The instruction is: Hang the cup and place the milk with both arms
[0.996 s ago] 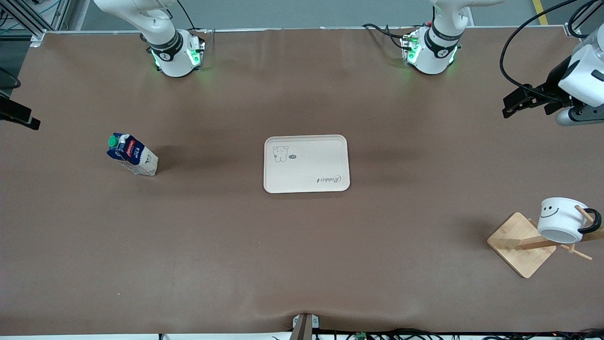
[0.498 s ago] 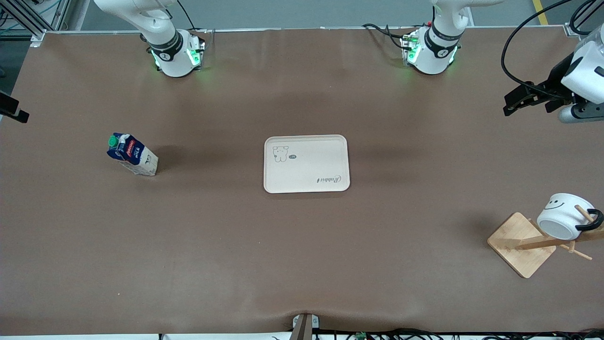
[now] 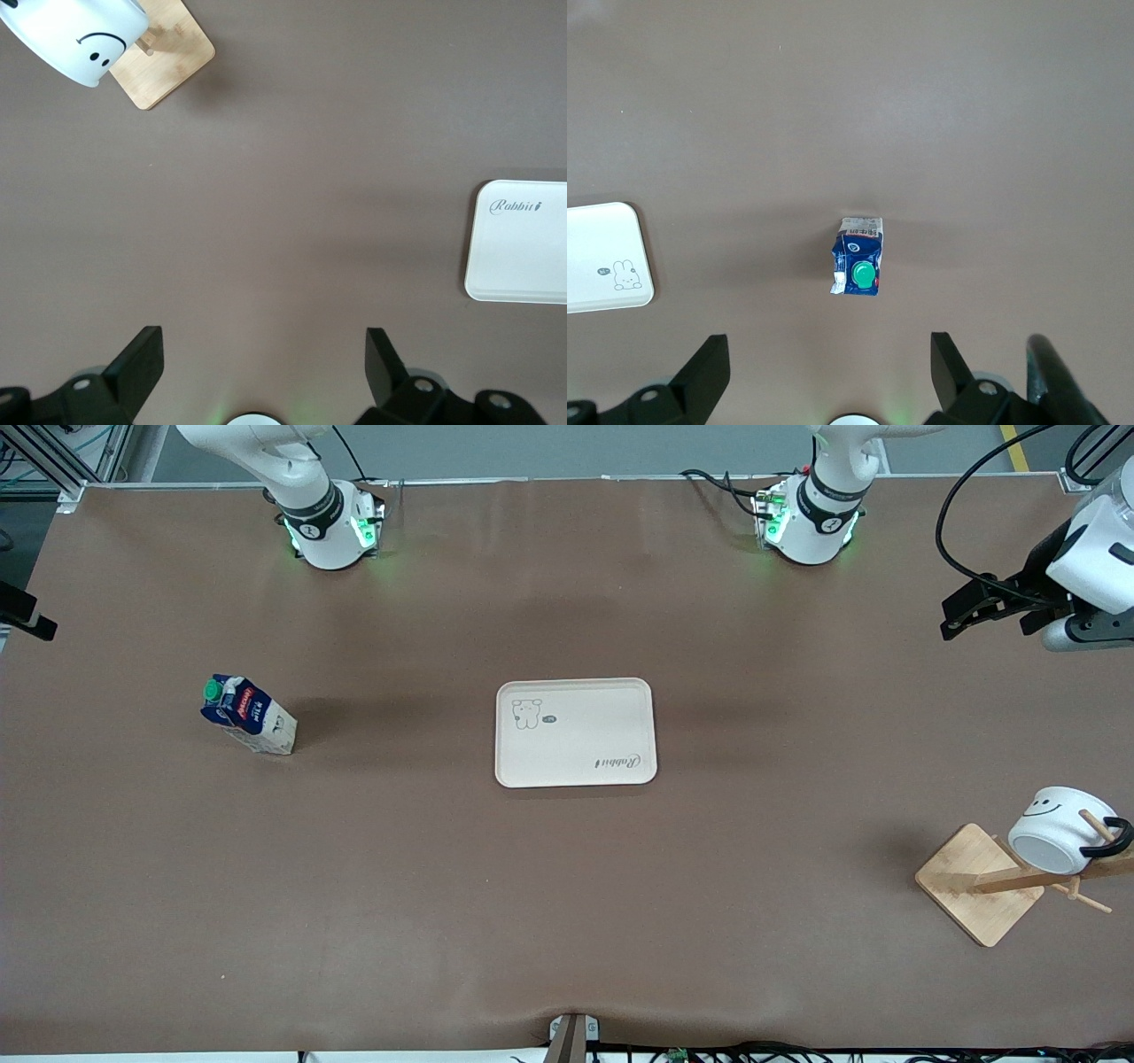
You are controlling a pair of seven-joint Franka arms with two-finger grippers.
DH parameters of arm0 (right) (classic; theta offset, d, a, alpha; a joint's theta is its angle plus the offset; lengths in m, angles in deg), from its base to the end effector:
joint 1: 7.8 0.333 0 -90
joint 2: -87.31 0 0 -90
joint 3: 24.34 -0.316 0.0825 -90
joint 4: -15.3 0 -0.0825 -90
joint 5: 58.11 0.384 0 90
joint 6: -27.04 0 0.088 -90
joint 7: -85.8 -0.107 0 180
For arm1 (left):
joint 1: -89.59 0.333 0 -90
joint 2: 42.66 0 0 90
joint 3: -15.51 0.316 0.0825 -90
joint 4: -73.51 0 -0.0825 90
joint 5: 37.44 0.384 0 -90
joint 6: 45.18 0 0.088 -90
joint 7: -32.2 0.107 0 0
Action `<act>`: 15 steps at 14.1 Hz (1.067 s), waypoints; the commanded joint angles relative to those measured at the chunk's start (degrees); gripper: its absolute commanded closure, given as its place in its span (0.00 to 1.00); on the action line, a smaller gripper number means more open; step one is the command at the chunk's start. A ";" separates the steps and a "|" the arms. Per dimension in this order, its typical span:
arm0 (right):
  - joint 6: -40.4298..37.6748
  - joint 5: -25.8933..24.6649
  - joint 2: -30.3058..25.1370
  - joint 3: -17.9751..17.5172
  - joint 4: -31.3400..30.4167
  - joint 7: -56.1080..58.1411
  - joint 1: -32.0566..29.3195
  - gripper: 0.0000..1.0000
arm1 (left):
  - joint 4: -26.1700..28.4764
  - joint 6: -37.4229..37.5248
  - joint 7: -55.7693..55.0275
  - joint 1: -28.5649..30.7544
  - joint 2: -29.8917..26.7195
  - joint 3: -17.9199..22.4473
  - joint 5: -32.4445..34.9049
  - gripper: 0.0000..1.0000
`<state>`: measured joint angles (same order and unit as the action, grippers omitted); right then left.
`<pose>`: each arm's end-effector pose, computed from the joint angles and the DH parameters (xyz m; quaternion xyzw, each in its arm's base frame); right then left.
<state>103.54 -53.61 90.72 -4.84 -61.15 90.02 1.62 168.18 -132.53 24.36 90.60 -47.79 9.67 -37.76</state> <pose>0.5395 -0.0786 0.6823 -0.9983 0.0430 0.0239 0.0317 0.5191 -0.0470 0.6301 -0.9995 -0.0265 0.0190 0.0039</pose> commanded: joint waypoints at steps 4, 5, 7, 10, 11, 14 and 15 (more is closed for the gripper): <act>0.76 -0.54 -3.57 -1.13 -2.55 -0.53 1.55 0.00 | -0.45 0.25 0.27 0.30 -0.41 -0.75 1.28 0.00; 0.93 -0.54 -4.63 -1.57 -4.65 -0.53 1.74 0.00 | -0.80 0.25 0.27 0.39 -0.32 -0.49 1.28 0.00; 2.07 -0.54 -6.57 -5.85 -8.96 -0.53 -3.05 0.00 | -0.89 0.17 0.27 0.92 -0.14 -0.49 1.28 0.00; 4.35 -0.63 -6.48 -16.41 -10.74 -0.45 -12.31 0.00 | -0.90 0.16 0.27 1.27 0.12 -0.49 1.28 0.00; 4.80 -0.72 -6.31 -16.69 -10.56 -0.45 -12.15 0.00 | -0.81 0.16 0.27 1.27 0.12 -0.49 1.28 0.00; 4.45 -0.81 -6.05 -16.43 -10.38 -0.27 -12.67 0.00 | -0.81 0.16 0.27 1.18 0.03 -0.49 1.19 0.00; 4.54 -1.68 -6.04 -16.43 -10.29 -0.18 -12.67 0.00 | -0.89 0.16 0.36 1.10 0.03 -0.57 1.19 0.00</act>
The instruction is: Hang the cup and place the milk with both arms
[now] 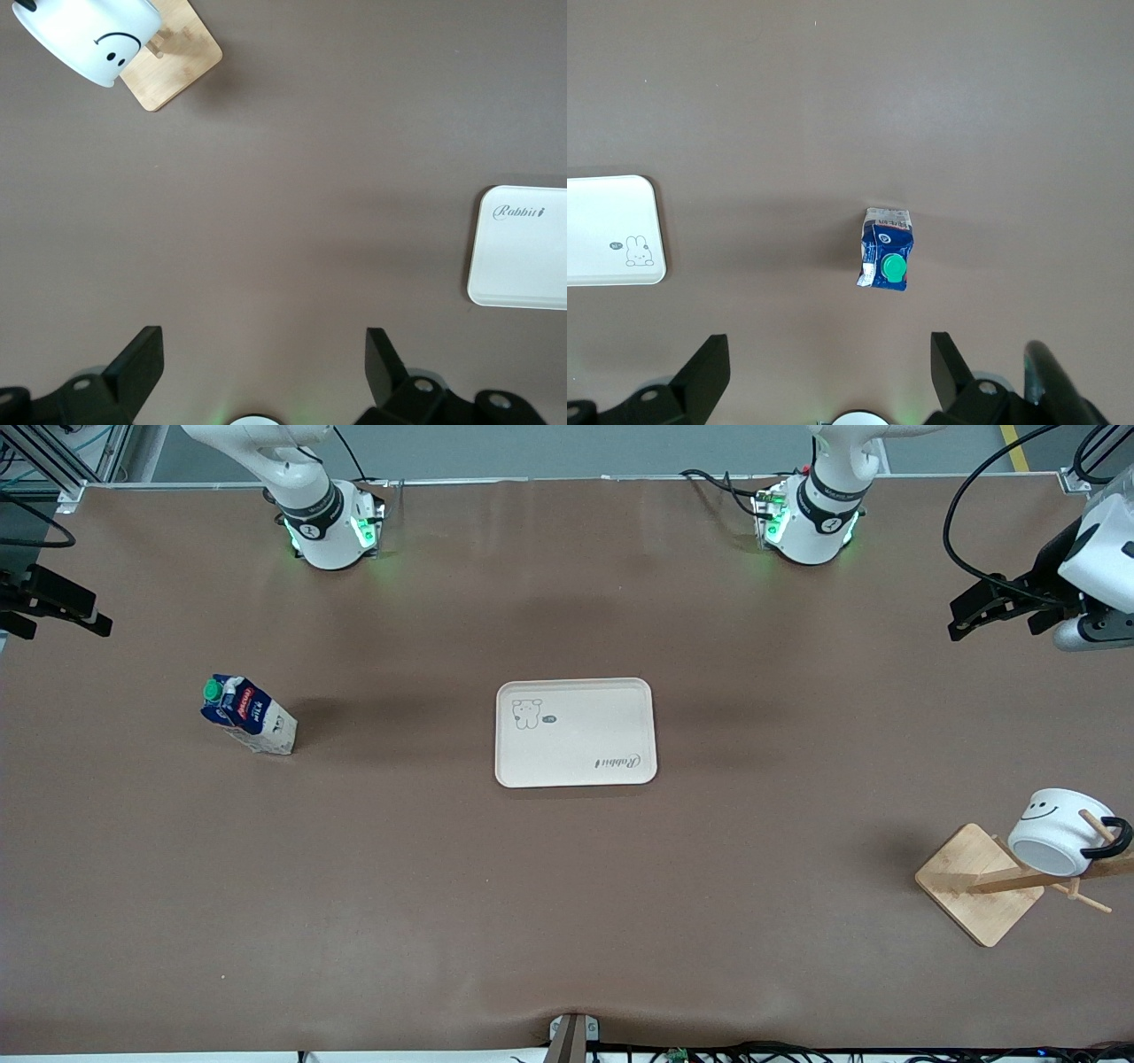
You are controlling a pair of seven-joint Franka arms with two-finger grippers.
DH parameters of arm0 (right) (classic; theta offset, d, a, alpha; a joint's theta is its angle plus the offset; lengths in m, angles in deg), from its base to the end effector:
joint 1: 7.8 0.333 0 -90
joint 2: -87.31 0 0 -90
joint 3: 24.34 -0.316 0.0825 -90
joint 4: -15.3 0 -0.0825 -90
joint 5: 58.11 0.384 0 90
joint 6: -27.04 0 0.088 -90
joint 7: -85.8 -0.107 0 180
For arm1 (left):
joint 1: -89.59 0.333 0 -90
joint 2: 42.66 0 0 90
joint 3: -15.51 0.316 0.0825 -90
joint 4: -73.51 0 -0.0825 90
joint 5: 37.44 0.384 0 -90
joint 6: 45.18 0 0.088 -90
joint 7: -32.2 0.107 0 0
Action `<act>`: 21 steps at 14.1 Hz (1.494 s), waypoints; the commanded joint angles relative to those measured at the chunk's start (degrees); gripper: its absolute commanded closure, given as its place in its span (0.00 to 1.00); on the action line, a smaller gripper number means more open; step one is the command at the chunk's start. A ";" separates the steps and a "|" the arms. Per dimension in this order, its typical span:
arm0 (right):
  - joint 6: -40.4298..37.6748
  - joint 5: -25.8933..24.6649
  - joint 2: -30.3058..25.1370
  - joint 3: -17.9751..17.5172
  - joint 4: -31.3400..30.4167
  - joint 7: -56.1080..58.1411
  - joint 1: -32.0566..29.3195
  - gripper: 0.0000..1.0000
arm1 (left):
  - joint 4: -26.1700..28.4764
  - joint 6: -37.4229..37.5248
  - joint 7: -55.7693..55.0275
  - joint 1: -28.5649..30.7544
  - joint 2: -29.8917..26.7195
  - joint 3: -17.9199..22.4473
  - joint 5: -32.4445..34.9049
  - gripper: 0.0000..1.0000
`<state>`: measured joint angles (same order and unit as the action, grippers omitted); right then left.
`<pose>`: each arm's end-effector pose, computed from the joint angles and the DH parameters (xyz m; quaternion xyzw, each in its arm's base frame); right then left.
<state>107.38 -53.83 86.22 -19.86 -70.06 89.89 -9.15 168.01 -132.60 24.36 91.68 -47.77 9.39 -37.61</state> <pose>0.5289 -0.0455 0.6585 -0.9986 0.0101 0.0309 0.0406 0.5201 -0.0396 0.6314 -0.9993 -0.0335 0.0170 0.0050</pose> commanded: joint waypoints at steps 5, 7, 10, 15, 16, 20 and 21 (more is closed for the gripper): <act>0.60 -2.88 -1.45 -1.76 -0.60 -0.31 -1.38 0.00 | -0.90 0.32 0.36 0.01 0.11 -0.55 1.04 0.00; 0.25 -2.88 -1.45 -1.68 -0.68 -0.31 -1.46 0.00 | -0.90 0.41 0.10 0.01 0.11 -0.46 1.04 0.00; 0.34 -3.05 -1.37 -1.41 -0.68 -0.31 -1.90 0.00 | -1.33 0.50 -0.16 0.01 0.11 -0.55 1.04 0.00; 0.07 -3.14 -1.37 -1.32 -0.86 -0.31 -2.96 0.00 | -3.44 0.93 -0.08 0.45 0.98 -0.11 1.13 0.00; 0.16 -3.14 -1.37 -1.32 -0.77 -0.31 -3.05 0.00 | -3.53 0.93 0.01 0.80 0.98 -0.11 1.13 0.00; 0.16 -3.23 -1.28 -1.41 -0.77 -0.31 -3.05 0.00 | -3.89 0.94 0.01 0.81 1.34 -0.20 2.00 0.00; 0.16 -3.32 -1.28 -1.41 -0.77 -0.31 -3.05 0.00 | -3.80 1.02 0.01 0.72 1.34 -0.38 2.36 0.00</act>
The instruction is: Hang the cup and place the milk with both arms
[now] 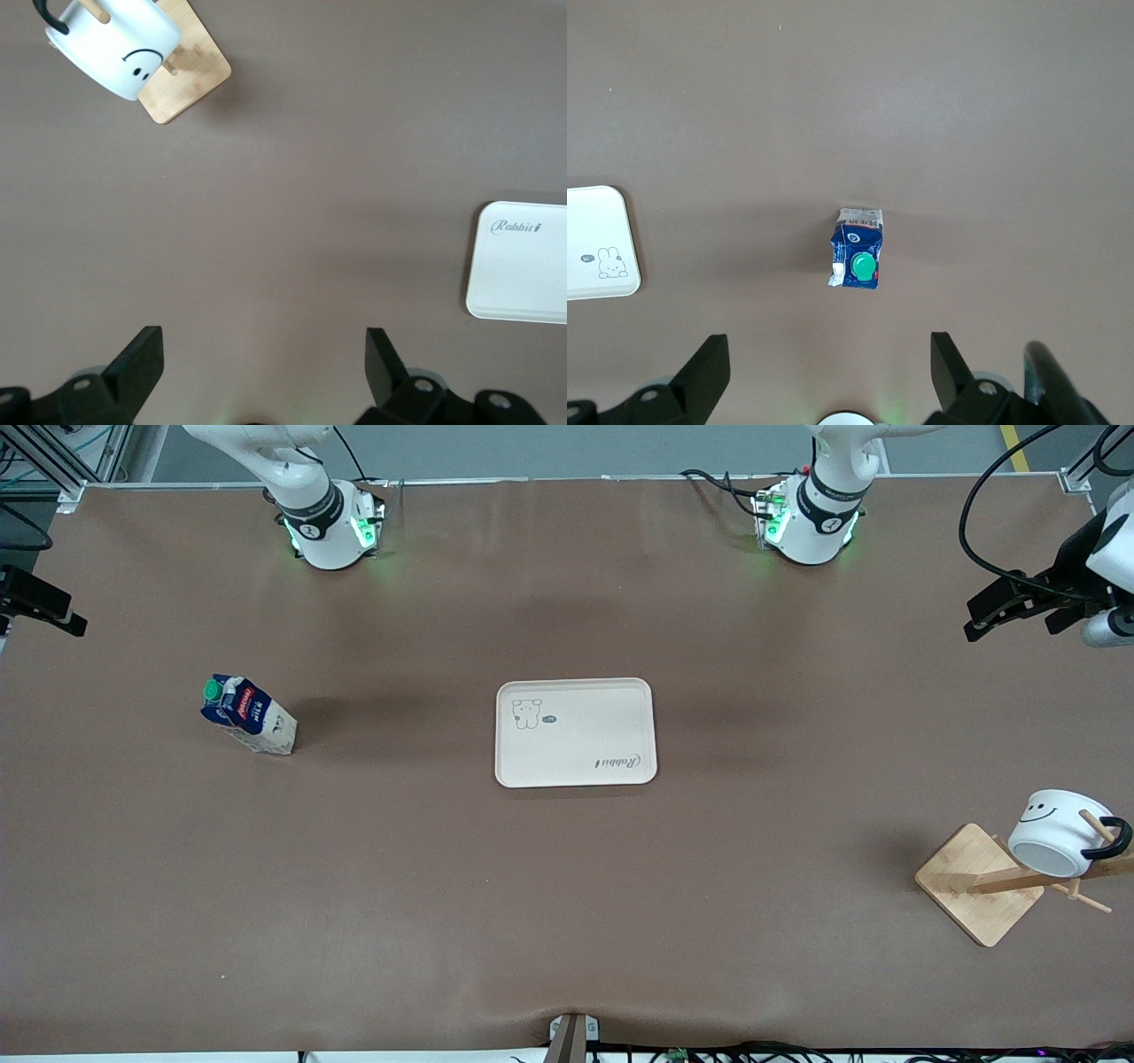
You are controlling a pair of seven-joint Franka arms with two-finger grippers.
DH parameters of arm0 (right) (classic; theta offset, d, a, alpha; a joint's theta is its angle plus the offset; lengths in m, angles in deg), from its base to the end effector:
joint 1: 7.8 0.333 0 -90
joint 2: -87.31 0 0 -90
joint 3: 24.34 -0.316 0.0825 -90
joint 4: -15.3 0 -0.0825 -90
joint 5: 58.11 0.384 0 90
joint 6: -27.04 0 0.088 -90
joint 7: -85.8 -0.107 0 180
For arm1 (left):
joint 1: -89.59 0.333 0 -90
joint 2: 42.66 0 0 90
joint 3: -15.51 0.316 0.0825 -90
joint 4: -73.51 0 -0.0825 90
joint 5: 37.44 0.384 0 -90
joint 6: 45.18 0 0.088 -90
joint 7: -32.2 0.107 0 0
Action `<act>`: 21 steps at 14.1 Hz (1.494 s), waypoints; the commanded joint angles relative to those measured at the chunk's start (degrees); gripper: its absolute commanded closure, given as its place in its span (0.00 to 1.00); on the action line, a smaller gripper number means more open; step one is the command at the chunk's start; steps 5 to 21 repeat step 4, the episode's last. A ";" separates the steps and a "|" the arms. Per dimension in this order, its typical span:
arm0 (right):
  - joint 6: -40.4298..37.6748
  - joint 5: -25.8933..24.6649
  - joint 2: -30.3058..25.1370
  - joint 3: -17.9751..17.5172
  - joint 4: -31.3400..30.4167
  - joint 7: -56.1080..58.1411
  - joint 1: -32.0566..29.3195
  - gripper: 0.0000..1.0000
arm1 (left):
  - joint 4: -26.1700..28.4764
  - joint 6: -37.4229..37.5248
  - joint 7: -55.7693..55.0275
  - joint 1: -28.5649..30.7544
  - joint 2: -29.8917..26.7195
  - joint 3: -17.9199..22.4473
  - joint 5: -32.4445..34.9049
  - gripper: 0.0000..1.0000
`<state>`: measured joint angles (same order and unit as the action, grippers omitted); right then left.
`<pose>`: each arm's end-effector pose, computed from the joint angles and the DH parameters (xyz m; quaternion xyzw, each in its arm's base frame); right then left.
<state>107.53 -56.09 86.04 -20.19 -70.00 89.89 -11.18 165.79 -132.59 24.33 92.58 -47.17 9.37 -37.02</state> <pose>0.5260 -0.0658 0.6606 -0.9990 0.0276 0.0289 0.0213 0.5245 -0.0305 0.6441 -0.9991 -0.0415 0.0026 0.0082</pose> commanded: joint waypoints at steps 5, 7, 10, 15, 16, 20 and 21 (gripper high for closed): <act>0.10 -1.05 -1.10 -1.08 -0.75 -0.31 -1.19 0.00 | -1.66 1.11 0.04 -0.10 0.73 -0.62 1.77 0.00; 0.10 -1.05 -1.10 -1.08 -0.75 -0.31 -1.19 0.00 | -1.66 1.11 0.04 -0.10 0.73 -0.62 1.77 0.00; 0.10 -1.05 -1.10 -1.08 -0.75 -0.31 -1.19 0.00 | -1.66 1.11 0.04 -0.10 0.73 -0.62 1.77 0.00; 0.10 -1.05 -1.10 -1.08 -0.75 -0.31 -1.19 0.00 | -1.66 1.11 0.04 -0.10 0.73 -0.62 1.77 0.00; 0.10 -1.05 -1.10 -1.08 -0.75 -0.31 -1.19 0.00 | -1.66 1.11 0.04 -0.10 0.73 -0.62 1.77 0.00; 0.10 -1.05 -1.10 -1.08 -0.75 -0.31 -1.19 0.00 | -1.66 1.11 0.04 -0.10 0.73 -0.62 1.77 0.00; 0.10 -1.05 -1.10 -1.08 -0.75 -0.31 -1.19 0.00 | -1.66 1.11 0.04 -0.10 0.73 -0.62 1.77 0.00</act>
